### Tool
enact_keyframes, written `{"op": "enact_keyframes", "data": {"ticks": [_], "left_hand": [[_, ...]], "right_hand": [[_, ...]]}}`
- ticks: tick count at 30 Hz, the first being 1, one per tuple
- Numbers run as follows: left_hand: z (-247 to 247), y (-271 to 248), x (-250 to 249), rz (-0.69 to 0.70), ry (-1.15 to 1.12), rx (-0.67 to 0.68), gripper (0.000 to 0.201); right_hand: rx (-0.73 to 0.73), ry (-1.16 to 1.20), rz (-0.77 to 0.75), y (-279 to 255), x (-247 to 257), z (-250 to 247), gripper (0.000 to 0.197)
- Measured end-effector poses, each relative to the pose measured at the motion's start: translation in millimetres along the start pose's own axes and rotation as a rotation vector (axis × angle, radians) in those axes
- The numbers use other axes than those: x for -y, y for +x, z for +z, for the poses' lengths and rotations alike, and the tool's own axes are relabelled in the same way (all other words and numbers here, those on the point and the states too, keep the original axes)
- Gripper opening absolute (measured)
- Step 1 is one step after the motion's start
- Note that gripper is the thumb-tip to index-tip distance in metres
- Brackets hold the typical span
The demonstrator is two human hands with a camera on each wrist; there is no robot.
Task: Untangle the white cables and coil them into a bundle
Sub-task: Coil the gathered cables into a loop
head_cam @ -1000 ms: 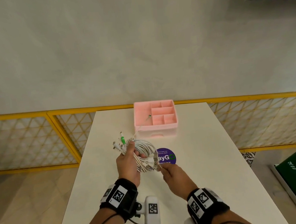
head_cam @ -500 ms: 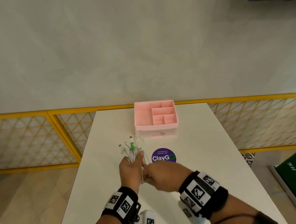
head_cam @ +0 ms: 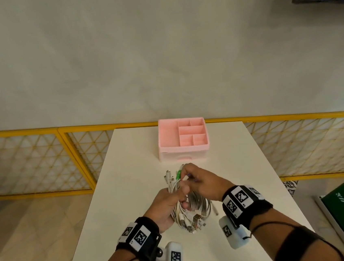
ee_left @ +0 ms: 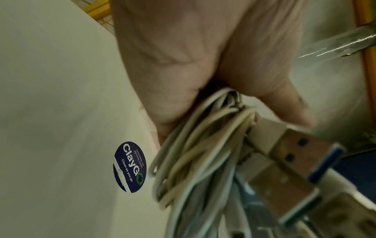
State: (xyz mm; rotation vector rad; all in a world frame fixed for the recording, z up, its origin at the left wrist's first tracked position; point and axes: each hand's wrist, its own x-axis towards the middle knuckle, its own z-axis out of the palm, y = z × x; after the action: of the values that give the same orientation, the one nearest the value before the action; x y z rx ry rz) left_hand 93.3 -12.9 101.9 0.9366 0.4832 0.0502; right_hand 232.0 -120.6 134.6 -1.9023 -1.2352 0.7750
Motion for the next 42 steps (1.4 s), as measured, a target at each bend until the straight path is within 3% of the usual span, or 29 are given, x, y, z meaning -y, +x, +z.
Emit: {"op": "enact_keyframes", "data": {"ticks": [5,11,14,16,20,22,25,29,32,34,37,39,42], "left_hand": [[7.6,-1.1,-4.8,0.023,0.059,-0.026,0.015],[12.7,0.9,-7.9,0.067,-0.097,-0.065,0.019],[5.4,2.0,-7.5,0.067,-0.069,-0.101,0.016],[-2.5,2.5,-8.5,0.071,0.021,-0.145,0.016],[-24.8,5.9,-11.4,0.153,0.334,-0.25,0.013],[-35.4,5.9,-12.3,0.154,0.454,-0.287,0.015],[-49.3,0.7,-17.0,0.124,0.48,-0.263,0.022],[-69.2,-9.9,-24.9,-0.024,0.428,-0.157,0.038],[-77.7,-14.7,-25.7,-0.011,0.382,-0.137,0.029],[-81.8,-11.9,-25.6,0.068,0.369,-0.185,0.017],[-83.9,-2.7,-26.8,0.147,0.424,-0.315,0.009],[-85.9,6.9,-25.2,0.135,0.405,-0.425,0.013],[-88.6,20.9,-15.2,0.092,0.389,-0.477,0.023]], "right_hand": [[-0.062,0.095,0.108,-5.1,-17.4,4.2,0.042],[-0.209,0.675,0.186,-9.5,-21.6,25.8,0.046],[-0.242,0.812,0.21,-7.1,-20.8,35.9,0.036],[-0.267,0.783,0.224,-3.9,-16.7,42.8,0.025],[-0.395,0.511,0.332,7.7,-17.1,56.3,0.018],[-0.389,0.39,0.358,12.6,-11.8,64.1,0.022],[-0.294,0.16,0.294,18.5,5.4,67.0,0.022],[-0.059,-0.007,0.207,24.3,21.9,61.1,0.02],[-0.004,-0.04,0.162,29.8,25.4,64.7,0.021],[-0.059,0.016,0.146,34.9,21.5,74.0,0.024],[-0.239,0.429,0.266,40.9,14.1,94.8,0.025],[-0.348,0.6,0.371,46.7,8.3,105.4,0.016],[-0.393,0.649,0.44,54.8,-8.4,112.4,0.008]]}}
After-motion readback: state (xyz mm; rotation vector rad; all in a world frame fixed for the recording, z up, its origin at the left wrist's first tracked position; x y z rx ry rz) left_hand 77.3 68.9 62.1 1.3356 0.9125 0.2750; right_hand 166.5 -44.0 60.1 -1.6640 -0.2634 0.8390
